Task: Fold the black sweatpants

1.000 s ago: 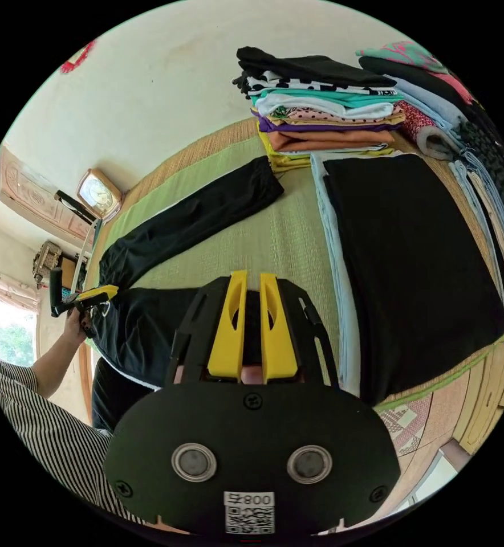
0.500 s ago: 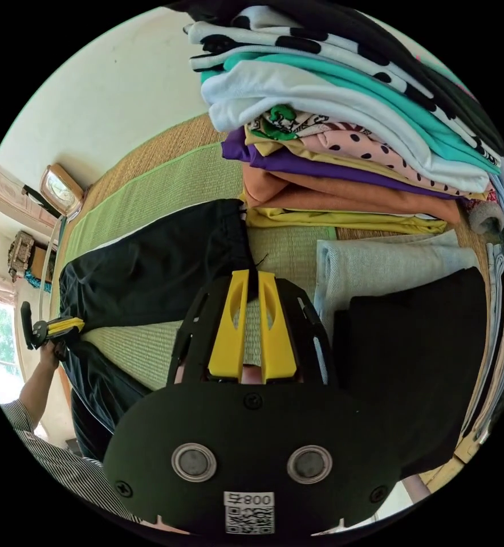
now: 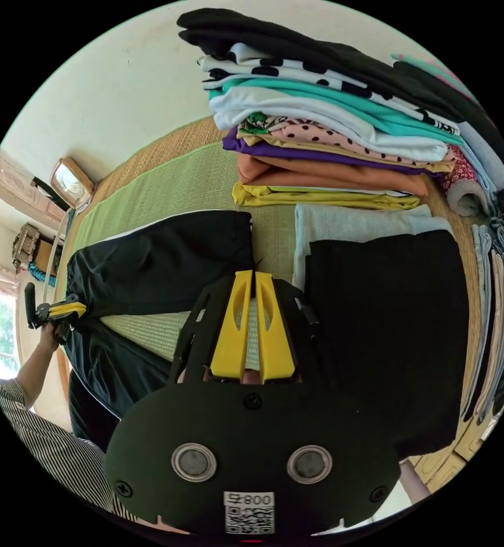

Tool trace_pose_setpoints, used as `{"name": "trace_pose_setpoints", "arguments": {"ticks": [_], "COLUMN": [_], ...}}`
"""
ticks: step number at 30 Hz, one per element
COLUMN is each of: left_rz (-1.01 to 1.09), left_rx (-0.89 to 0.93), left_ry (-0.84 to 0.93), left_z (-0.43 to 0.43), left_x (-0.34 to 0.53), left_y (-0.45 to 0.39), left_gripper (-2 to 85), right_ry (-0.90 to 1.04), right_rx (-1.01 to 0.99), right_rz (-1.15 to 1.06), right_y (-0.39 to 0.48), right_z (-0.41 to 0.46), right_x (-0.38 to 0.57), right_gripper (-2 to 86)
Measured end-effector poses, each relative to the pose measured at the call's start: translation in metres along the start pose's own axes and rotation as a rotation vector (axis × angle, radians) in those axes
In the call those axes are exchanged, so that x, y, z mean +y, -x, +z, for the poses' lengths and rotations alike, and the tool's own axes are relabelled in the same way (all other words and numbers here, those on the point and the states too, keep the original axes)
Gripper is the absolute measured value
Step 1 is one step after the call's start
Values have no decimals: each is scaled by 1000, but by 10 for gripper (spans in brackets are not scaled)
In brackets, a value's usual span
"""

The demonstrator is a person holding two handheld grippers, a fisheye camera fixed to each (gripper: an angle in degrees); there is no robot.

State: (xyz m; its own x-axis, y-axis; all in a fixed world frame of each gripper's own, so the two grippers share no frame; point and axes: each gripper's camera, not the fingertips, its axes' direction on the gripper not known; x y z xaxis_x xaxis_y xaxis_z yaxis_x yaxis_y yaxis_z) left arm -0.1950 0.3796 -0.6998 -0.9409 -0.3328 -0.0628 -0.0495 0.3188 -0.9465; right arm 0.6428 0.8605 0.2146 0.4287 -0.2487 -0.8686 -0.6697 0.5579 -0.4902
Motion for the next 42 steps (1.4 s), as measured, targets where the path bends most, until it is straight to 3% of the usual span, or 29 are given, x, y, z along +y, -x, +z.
{"name": "trace_pose_setpoints", "arguments": {"ticks": [4,8,15,18,25,30,34,38,42], "left_rz": [-21,-85,-318,-353,-326,-418,-450,-397,-433], "left_rx": [48,53,57,37,-27,-65,-13,-49,-80], "left_ry": [-87,-172,-236,-171,-201,-245,-222,-271,-318], "left_z": [-18,-33,-26,-12,-20,-30,-24,-39,-52], "left_x": [11,26,33,33,54,80,89,107,144], "left_y": [18,49,129,150,166,199,223,221,231], "left_gripper": [50,47,32,26,15,7,4,2,2], "right_ry": [-94,-174,-57,52,-26,-73,-52,-140,-78], "right_rx": [82,-41,30,109,118,143,134,-22,-170], "right_rz": [31,-33,-105,-69,-44,-27,-29,-188,-420], "right_y": [19,42,91,96,111,130,148,211,294], "right_z": [-24,-37,1,27,10,-2,-5,-27,-13], "right_x": [-3,-14,-84,-105,-112,-119,-124,-122,-126], "right_gripper": [-2,0,0,-1,-1,-1,0,0,0]}}
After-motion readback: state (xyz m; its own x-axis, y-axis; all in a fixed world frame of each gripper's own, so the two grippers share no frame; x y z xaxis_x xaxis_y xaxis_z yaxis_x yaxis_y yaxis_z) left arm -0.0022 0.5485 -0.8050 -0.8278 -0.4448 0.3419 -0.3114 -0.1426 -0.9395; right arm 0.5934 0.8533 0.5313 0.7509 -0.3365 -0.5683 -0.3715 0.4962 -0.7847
